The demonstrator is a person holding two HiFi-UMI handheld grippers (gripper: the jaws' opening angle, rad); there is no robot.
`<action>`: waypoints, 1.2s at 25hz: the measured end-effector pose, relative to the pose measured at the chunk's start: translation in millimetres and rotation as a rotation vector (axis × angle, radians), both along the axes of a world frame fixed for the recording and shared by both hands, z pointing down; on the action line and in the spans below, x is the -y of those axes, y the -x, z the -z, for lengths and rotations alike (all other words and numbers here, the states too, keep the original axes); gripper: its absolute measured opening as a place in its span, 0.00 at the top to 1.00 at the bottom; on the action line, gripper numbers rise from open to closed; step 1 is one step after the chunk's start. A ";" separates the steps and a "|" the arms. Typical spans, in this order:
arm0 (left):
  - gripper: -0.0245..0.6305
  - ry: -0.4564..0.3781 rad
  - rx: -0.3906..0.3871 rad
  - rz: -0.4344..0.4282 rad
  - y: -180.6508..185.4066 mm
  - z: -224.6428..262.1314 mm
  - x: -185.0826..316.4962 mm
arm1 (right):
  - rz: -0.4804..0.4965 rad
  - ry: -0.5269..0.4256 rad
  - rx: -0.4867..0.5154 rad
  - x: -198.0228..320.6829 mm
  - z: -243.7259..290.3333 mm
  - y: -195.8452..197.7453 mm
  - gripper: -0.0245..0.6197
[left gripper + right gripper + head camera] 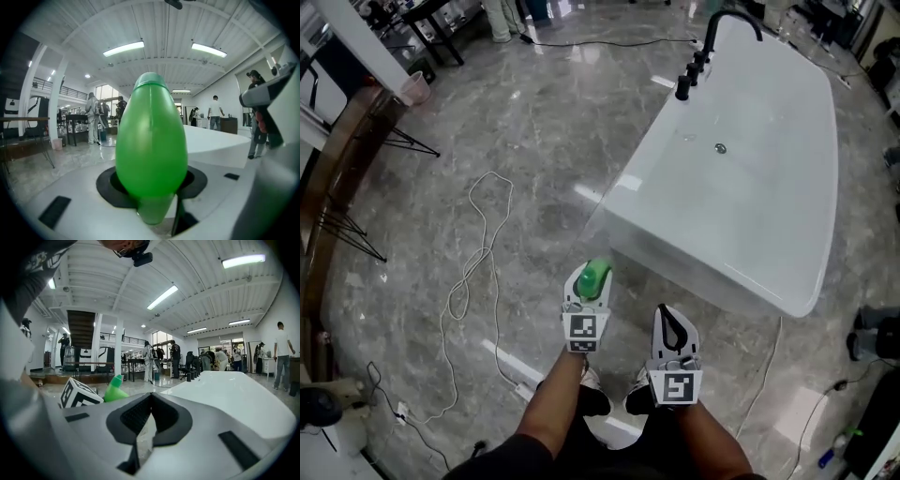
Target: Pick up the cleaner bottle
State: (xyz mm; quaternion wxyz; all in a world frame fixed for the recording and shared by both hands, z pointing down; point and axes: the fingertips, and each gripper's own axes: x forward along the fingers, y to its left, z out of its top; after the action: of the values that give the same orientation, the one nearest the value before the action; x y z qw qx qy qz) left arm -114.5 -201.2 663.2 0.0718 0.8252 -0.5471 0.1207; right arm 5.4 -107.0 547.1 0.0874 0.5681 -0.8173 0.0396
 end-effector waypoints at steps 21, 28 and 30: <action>0.68 -0.039 -0.048 -0.132 -126.9 313.8 -66.9 | -0.229 -0.098 0.017 -46.4 262.2 -156.1 0.94; 0.68 -0.029 -0.062 -0.253 -161.5 325.0 -56.7 | -0.329 -0.124 -0.023 -36.8 270.7 -190.1 0.93; 0.68 -0.023 -0.074 -0.300 -174.3 333.4 -49.8 | -0.382 -0.131 -0.038 -33.2 272.4 -205.2 0.93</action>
State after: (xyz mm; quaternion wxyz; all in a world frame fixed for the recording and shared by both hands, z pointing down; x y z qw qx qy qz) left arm 59.9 -151.4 329.8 0.0637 0.9023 -0.4161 0.0932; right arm 210.5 -73.8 274.7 0.0568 0.7178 -0.6939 -0.0086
